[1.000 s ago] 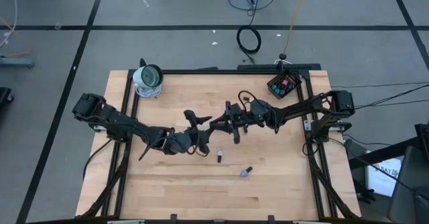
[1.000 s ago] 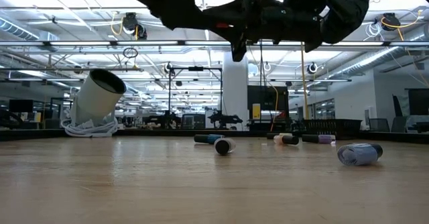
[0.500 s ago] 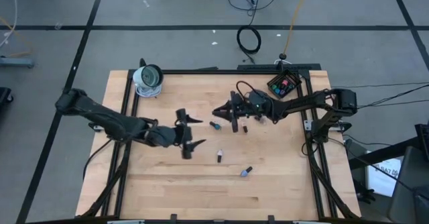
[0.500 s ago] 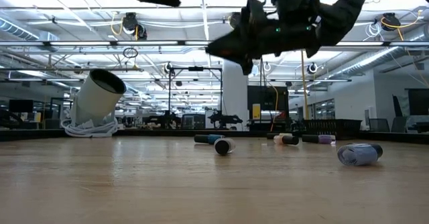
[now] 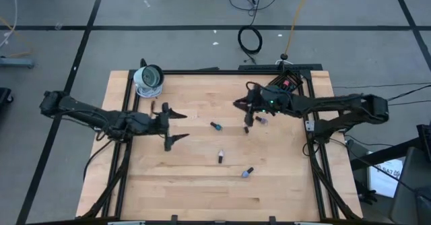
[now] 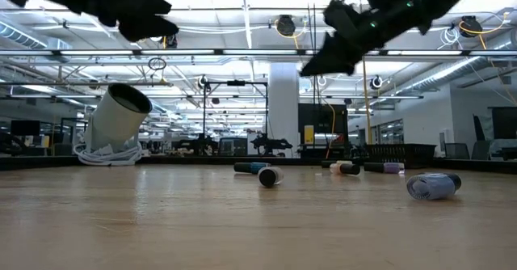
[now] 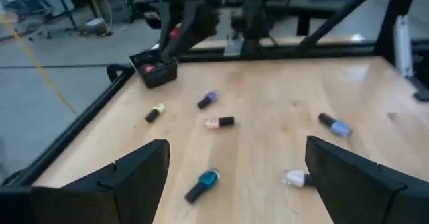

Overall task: Pick & Place Nail Polish
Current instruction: Put the red nail polish into the black bin

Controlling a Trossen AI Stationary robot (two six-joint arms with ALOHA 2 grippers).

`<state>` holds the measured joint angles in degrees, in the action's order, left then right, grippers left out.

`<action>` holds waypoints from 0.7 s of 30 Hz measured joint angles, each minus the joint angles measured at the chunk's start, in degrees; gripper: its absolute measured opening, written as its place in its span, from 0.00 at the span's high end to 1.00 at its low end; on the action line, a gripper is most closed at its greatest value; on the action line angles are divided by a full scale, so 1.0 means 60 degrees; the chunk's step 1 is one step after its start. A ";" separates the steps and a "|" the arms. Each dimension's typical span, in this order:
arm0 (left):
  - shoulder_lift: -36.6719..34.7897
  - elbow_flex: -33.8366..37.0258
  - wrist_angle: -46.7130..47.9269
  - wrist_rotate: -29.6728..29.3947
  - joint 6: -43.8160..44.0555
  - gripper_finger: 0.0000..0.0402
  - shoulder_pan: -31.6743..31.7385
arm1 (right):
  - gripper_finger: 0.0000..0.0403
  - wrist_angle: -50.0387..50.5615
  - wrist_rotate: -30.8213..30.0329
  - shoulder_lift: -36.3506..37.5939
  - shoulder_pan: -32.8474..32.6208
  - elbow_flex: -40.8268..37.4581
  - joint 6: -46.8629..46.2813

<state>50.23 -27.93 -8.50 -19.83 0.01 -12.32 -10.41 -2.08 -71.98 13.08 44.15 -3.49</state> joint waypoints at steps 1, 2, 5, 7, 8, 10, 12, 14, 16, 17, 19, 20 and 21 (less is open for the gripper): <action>-0.0234 0.0355 -0.0491 0.0075 0.0081 0.15 0.0115 | 0.86 0.0198 -0.0417 0.0254 0.0011 -0.0200 -0.0056; -0.0469 0.0689 -0.0945 0.0117 0.0141 0.15 0.0214 | 0.86 0.0391 -0.0782 0.0533 0.0018 -0.0430 -0.0144; -0.1021 0.1531 -0.1797 0.0136 0.0254 0.15 0.0492 | 0.86 0.0489 -0.1849 0.1246 0.0093 -0.1171 -0.0545; -0.1308 0.1882 -0.2086 0.0129 0.0311 0.15 0.0690 | 0.86 0.0616 -0.2529 0.1646 0.0223 -0.1746 -0.0876; -0.1455 0.2017 -0.2115 0.0074 0.0360 0.15 0.0799 | 0.86 0.0608 -0.2869 0.1829 0.0317 -0.2016 -0.1058; -0.1546 0.2162 -0.2142 0.0046 0.0628 0.15 0.1012 | 0.86 0.0603 -0.3507 0.2226 0.0527 -0.2566 -0.1403; -0.1522 0.2234 -0.2085 0.0059 0.0834 0.15 0.1204 | 0.86 0.0553 -0.3945 0.2524 0.0802 -0.3020 -0.1675; -0.1464 0.2238 -0.2124 0.0156 0.0945 0.15 0.1311 | 0.86 0.0603 -0.4226 0.2777 0.1146 -0.3453 -0.1840; -0.1377 0.2228 -0.2130 0.0243 0.0955 0.15 0.1406 | 0.86 0.0552 -0.4513 0.2930 0.1568 -0.3784 -0.1902; -0.1346 0.2228 -0.2113 0.0242 0.0955 0.15 0.1435 | 0.86 0.0551 -0.4696 0.2988 0.1798 -0.3925 -0.1910; -0.1348 0.2228 -0.2113 0.0188 0.0952 0.15 0.1486 | 0.86 0.0567 -0.4946 0.3015 0.2340 -0.4166 -0.1912; -0.1353 0.2228 -0.2143 0.0176 0.0924 0.15 0.1511 | 0.86 0.0564 -0.4947 0.3012 0.2633 -0.4266 -0.1914; -0.1355 0.2228 -0.2135 0.0167 0.0869 0.15 0.1521 | 0.86 0.0568 -0.4925 0.3015 0.2931 -0.4355 -0.1915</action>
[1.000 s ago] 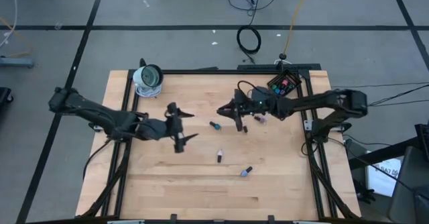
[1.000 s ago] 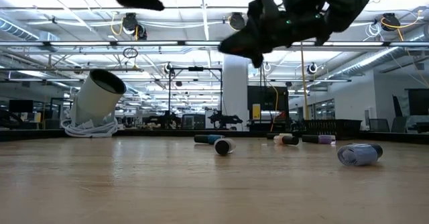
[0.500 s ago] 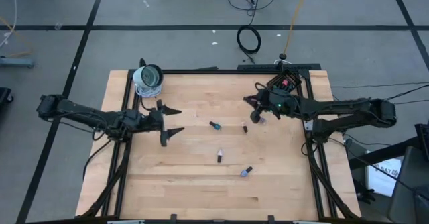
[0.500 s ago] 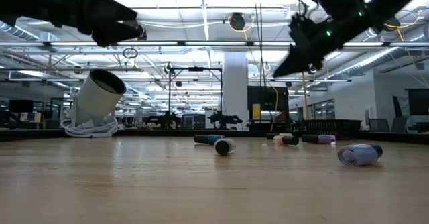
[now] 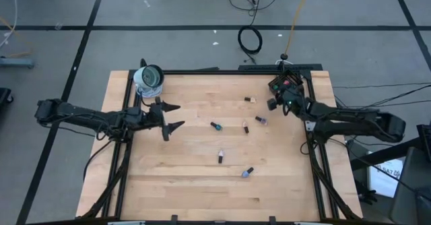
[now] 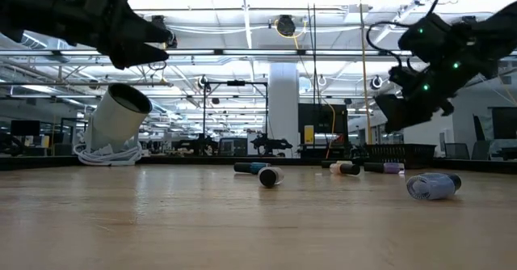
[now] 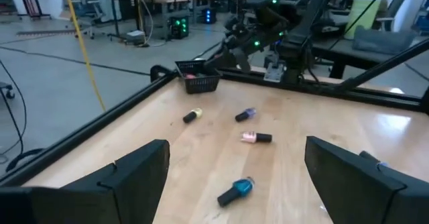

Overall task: Pick & Place Nail Polish
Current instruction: Put the red nail polish into the black bin

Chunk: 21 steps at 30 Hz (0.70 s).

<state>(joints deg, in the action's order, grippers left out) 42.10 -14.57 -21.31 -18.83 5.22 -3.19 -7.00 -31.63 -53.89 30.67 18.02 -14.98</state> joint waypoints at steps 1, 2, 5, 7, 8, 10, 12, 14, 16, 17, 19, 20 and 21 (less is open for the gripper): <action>0.0003 0.0000 0.0011 -0.0024 -0.0042 0.15 0.0007 | 0.86 -0.0005 0.0007 -0.0004 0.0273 -0.0075 -0.0001; 0.0009 0.0000 0.0013 -0.0059 -0.0088 0.15 0.0013 | 0.86 -0.0016 0.0011 -0.0011 0.0545 -0.0128 0.0003; 0.0005 0.0000 0.0009 -0.0091 -0.0198 0.15 0.0013 | 0.86 -0.0238 0.0035 -0.0022 0.1264 -0.0285 0.0152; 0.0005 0.0000 0.0013 -0.0091 -0.0323 0.15 0.0013 | 0.86 -0.0403 0.0206 -0.0022 0.1677 -0.0320 0.0203; 0.0005 0.0000 0.0010 -0.0091 -0.0366 0.15 0.0013 | 0.86 -0.0425 0.0364 -0.0022 0.1864 -0.0320 0.0210; 0.0005 0.0000 0.0013 -0.0091 -0.0387 0.15 0.0013 | 0.85 -0.0429 0.0600 -0.0025 0.2186 -0.0323 0.0218; 0.0005 0.0000 0.0009 -0.0095 -0.0348 0.15 0.0013 | 0.83 -0.0477 0.0772 -0.0038 0.2433 -0.0327 0.0294; 0.0005 0.0000 0.0013 -0.0095 -0.0347 0.15 0.0013 | 0.81 -0.0604 0.0808 -0.0040 0.2629 -0.0327 0.0487; 0.0005 0.0000 0.0009 -0.0095 -0.0344 0.15 0.0013 | 0.81 -0.0743 0.0812 -0.0040 0.2769 -0.0327 0.0622; 0.0005 0.0000 0.0009 -0.0095 -0.0344 0.15 0.0013 | 0.81 -0.0799 0.0812 -0.0040 0.2821 -0.0327 0.0619; 0.0005 0.0000 0.0009 -0.0098 -0.0341 0.15 0.0013 | 0.81 -0.0891 0.0824 -0.0040 0.2837 -0.0327 0.0601; 0.0005 0.0000 0.0009 -0.0099 -0.0342 0.15 0.0013 | 0.81 -0.0924 0.0855 -0.0040 0.2835 -0.0327 0.0602; 0.0005 0.0000 0.0009 -0.0099 -0.0340 0.15 0.0013 | 0.81 -0.0933 0.0894 -0.0040 0.2835 -0.0327 0.0604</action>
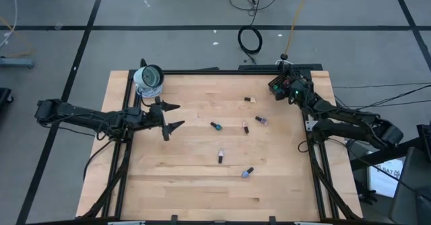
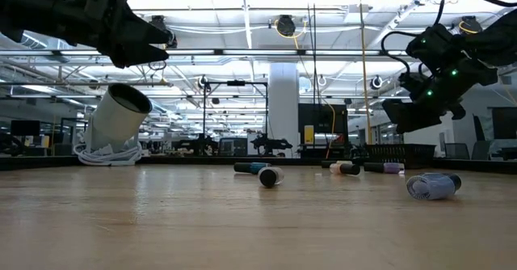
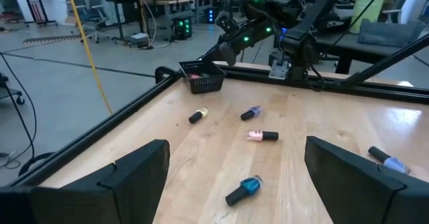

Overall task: Pick & Place Nail Polish
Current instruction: Put the red nail polish into the black bin, then put the silver blue nail polish into the black bin

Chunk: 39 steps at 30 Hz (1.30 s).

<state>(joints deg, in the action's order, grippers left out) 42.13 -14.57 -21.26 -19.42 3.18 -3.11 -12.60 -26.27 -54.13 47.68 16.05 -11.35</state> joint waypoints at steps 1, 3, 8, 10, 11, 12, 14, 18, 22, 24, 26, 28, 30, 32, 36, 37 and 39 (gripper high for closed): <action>0.0000 0.0000 0.0000 0.0000 0.0000 0.15 0.0000 | 0.80 0.0000 0.0081 0.0000 0.0000 0.0000 0.0001; 0.0000 0.0000 0.0000 -0.0004 0.0000 0.15 0.0000 | 0.79 -0.0009 0.0180 0.0000 0.0000 0.0000 0.0007; 0.0000 0.0000 0.0000 -0.0004 0.0018 0.15 0.0000 | 0.72 -0.0349 0.0177 0.0000 0.0000 0.0000 0.0050; 0.0000 0.0000 0.0000 -0.0004 0.0019 0.15 0.0000 | 0.69 -0.0432 0.0177 0.0000 0.0000 0.0000 0.0047; 0.0000 0.0000 0.0000 -0.0004 0.0018 0.15 0.0000 | 0.67 -0.0480 0.0177 0.0000 0.0000 0.0000 0.0055; 0.0000 0.0000 0.0000 -0.0004 0.0018 0.15 0.0000 | 0.65 -0.0507 0.0177 0.0000 0.0000 0.0000 0.0104; 0.0000 -0.0002 0.0000 -0.0004 0.0034 0.15 0.0000 | 0.63 -0.0514 0.0335 0.0000 -0.0021 0.0000 0.0168; 0.0000 -0.0004 0.0000 -0.0004 0.0098 0.15 0.0000 | 0.59 -0.0973 0.1932 0.0000 -0.0022 0.0000 0.0188; 0.0000 -0.0007 0.0000 -0.0007 -0.0031 0.15 0.0000 | 0.60 -0.1932 0.3997 0.0000 -0.0024 0.0000 -0.0153; 0.0000 -0.0007 0.0000 -0.0007 0.0000 0.15 0.0000 | 0.60 -0.2476 0.5121 0.0000 -0.0025 0.0000 -0.0257; 0.0000 -0.0007 -0.0004 -0.0006 0.0275 0.15 0.0000 | 0.61 -0.2896 0.6323 0.0000 -0.0026 0.0000 -0.0279; 0.0000 -0.0007 -0.0003 -0.0005 0.0771 0.15 0.0000 | 0.61 -0.3249 0.7580 0.0001 -0.0026 0.0000 -0.0284; 0.0000 -0.0010 -0.0004 -0.0007 0.1222 0.15 0.0000 | 0.60 -0.3436 0.8760 0.0004 -0.0045 0.0000 -0.0288; 0.0000 -0.0011 -0.0004 -0.0025 0.1493 0.15 0.0000 | 0.60 -0.3503 0.9667 0.0004 -0.0151 0.0000 -0.0286; 0.0000 -0.0011 -0.0004 -0.0025 0.1808 0.15 0.0000 | 0.60 -0.3510 1.1227 0.0000 -0.0569 0.0000 -0.0284; 0.0000 -0.0011 -0.0004 -0.0025 0.1805 0.15 0.0000 | 0.60 -0.3523 1.1587 0.0000 -0.0707 0.0000 -0.0284; 0.0000 -0.0011 -0.0010 -0.0025 0.1749 0.15 0.0001 | 0.60 -0.3620 1.2211 0.0000 -0.0977 0.0000 -0.0270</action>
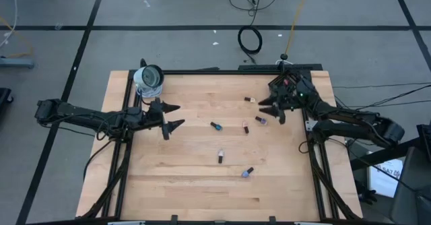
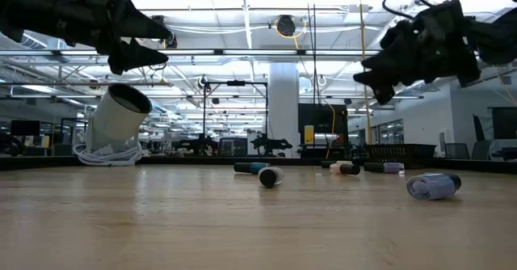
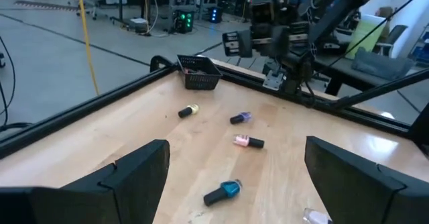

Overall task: Pick & Place Nail Polish
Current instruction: Put the silver blue nail polish into the black bin

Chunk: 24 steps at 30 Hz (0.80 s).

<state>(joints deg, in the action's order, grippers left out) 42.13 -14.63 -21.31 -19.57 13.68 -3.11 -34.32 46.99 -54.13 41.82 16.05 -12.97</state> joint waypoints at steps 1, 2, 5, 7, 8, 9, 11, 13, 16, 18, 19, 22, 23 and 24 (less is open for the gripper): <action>0.0004 0.0000 -0.0035 0.0000 -0.0019 0.15 0.0014 | 0.60 -0.0106 0.0209 0.0000 -0.0144 0.0000 0.0007; 0.0033 0.0000 -0.0116 0.0009 0.0002 0.15 0.0047 | 0.60 -0.0224 0.0292 0.0003 -0.0274 0.0000 0.0021; 0.0373 -0.0017 -0.0694 0.0449 0.0489 0.15 0.0146 | 0.60 -0.0630 0.0320 0.0004 -0.0557 0.0000 0.0166; 0.0734 -0.0177 -0.0864 0.0843 0.0541 0.15 0.0162 | 0.60 -0.0853 0.0224 0.0004 -0.0682 0.0000 0.0288; 0.0960 -0.0305 -0.0954 0.0990 0.0467 0.15 0.0159 | 0.60 -0.0915 0.0193 0.0004 -0.0724 0.0000 0.0302; 0.1201 -0.0426 -0.1063 0.1072 0.0409 0.15 0.0156 | 0.60 -0.0959 0.0187 0.0000 -0.0748 0.0000 0.0306; 0.1717 -0.0662 -0.1404 0.1103 0.0324 0.15 0.0113 | 0.60 -0.1040 0.0184 0.0000 -0.0750 0.0000 0.0310; 0.2248 -0.0794 -0.2361 0.1105 0.0340 0.15 0.0046 | 0.61 -0.1030 0.0180 0.0004 -0.0750 0.0000 0.0310; 0.3190 -0.0891 -0.4499 0.1299 0.0097 0.15 -0.0072 | 0.61 -0.1034 0.0180 0.0004 -0.0742 0.0000 0.0277; 0.3869 -0.0963 -0.5373 0.1597 -0.0464 0.15 -0.0114 | 0.61 -0.1031 0.0180 0.0004 -0.0742 0.0000 0.0258; 0.4190 -0.1065 -0.5546 0.1838 -0.0834 0.15 -0.0128 | 0.61 -0.1033 0.0180 0.0004 -0.0742 0.0000 0.0253; 0.5032 -0.1653 -0.5294 0.1954 -0.1443 0.15 -0.0128 | 0.61 -0.1032 0.0180 0.0004 -0.0742 0.0000 0.0254; 0.5306 -0.1930 -0.5008 0.1701 -0.1410 0.15 -0.0119 | 0.61 -0.1032 0.0180 0.0004 -0.0742 0.0000 0.0265; 0.5581 -0.2257 -0.4506 0.1397 -0.1335 0.15 -0.0081 | 0.61 -0.1032 0.0178 0.0004 -0.0742 0.0000 0.0268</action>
<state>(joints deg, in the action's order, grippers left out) 75.62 -28.18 -48.35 -11.19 5.67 -3.60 -40.51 48.06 -54.11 37.36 16.05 -11.36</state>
